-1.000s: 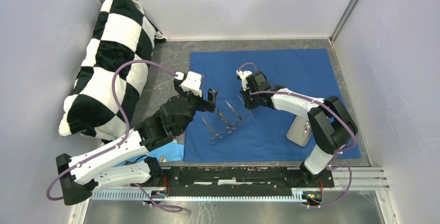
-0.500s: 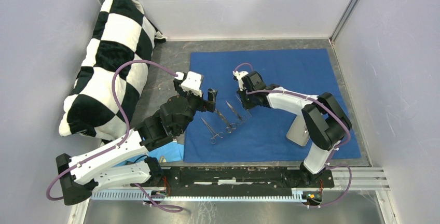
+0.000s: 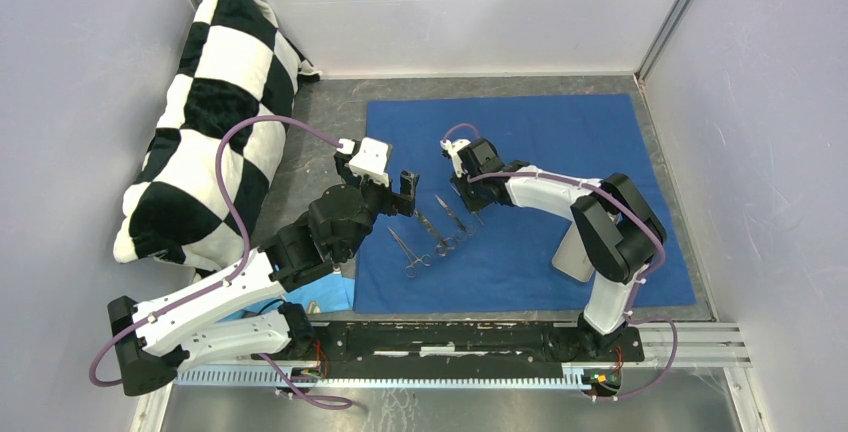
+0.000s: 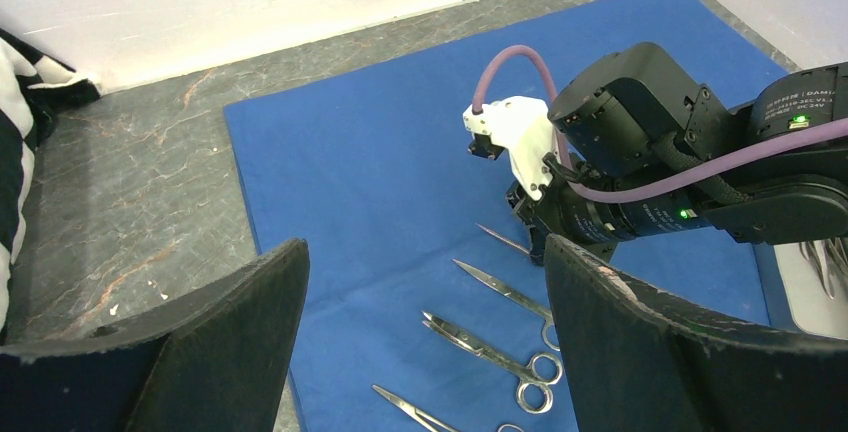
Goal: Open and lay out the surgical kit
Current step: Place the medical item in the surgical kit.
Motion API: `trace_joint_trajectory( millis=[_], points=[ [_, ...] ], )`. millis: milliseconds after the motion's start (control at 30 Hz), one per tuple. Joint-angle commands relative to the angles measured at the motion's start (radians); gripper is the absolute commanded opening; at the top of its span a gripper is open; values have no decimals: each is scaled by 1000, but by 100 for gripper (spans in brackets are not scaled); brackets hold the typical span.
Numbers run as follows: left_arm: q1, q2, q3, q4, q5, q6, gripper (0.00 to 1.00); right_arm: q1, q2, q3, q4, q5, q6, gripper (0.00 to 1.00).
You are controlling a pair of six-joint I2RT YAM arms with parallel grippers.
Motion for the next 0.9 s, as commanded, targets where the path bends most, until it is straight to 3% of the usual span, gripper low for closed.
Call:
trace_joint_trajectory(
  millis=[0,533,700,867],
  points=[
    [-2,-7,15,32,-13,22,93,10,18,43,-24,42,-39,2],
    [-3,-7,16,31,-10,21,93,31,-28,123,-115,54,-34,25],
    [-3,-11,17,29,-12,23,93,29,-159,105,-173,146,-30,32],
    [-3,-19,17,29,-10,22,93,-50,-369,-68,-185,253,-22,37]
  ],
)
